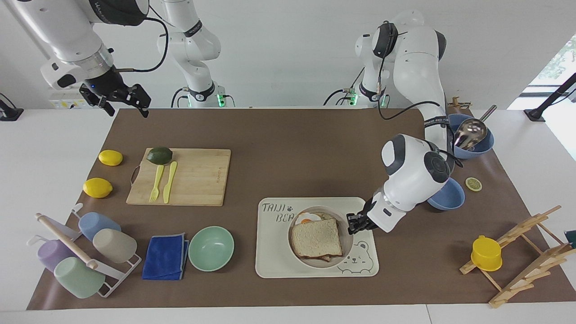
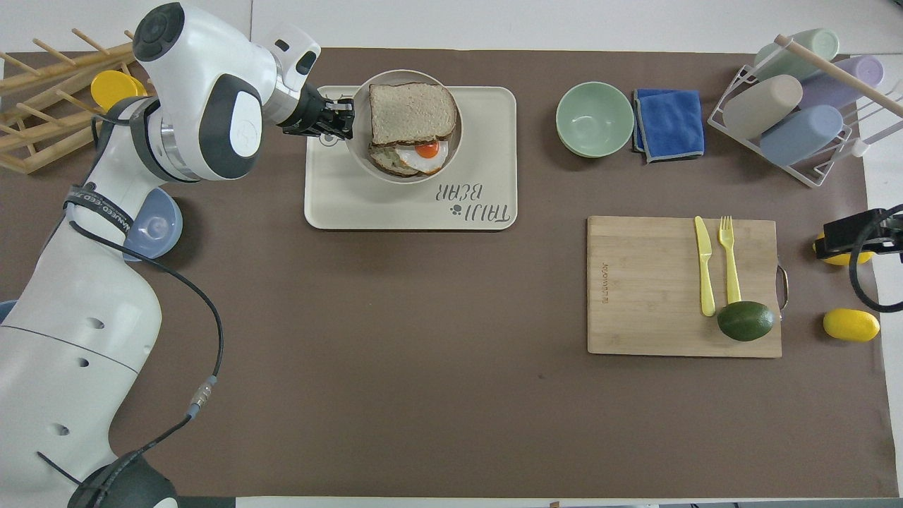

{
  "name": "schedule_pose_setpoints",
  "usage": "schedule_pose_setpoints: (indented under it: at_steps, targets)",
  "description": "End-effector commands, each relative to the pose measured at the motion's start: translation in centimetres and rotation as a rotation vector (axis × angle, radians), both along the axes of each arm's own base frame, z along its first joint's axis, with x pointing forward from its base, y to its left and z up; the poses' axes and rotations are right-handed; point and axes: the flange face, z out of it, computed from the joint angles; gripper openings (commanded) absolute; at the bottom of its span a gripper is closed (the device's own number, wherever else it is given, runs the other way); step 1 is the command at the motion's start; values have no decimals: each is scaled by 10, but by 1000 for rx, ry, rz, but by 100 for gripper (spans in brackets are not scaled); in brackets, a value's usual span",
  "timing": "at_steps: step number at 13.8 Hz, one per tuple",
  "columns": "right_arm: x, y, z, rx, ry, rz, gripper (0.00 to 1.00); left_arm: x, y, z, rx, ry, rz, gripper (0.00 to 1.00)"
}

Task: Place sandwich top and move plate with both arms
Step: 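Settle the plate on the tray with the left gripper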

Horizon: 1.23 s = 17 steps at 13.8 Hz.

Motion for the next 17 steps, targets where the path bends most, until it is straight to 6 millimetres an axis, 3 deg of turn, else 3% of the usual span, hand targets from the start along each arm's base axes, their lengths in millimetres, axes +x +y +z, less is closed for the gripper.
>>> schedule_pose_setpoints:
  at_steps: [1, 4, 8, 9, 14, 17]
  targets:
    - [-2, 0, -1, 27, 6, 12, 100, -12, -1, -16, 6, -37, -28, 0]
    - [-2, 0, -1, 27, 6, 12, 100, -25, 4, -30, 21, -44, -59, 0]
    - [-2, 0, -1, 27, 7, 12, 100, -26, 3, -31, 24, -46, -83, 0]
    - [-2, 0, 0, 27, 4, 12, 100, -26, 4, -30, 25, -46, -88, 99]
    - [-2, 0, 0, 27, 4, 12, 100, -22, 5, -15, 20, -44, -93, 100]
    - [-2, 0, -1, 27, 6, 12, 100, -27, 21, 42, 15, -57, -89, 100]
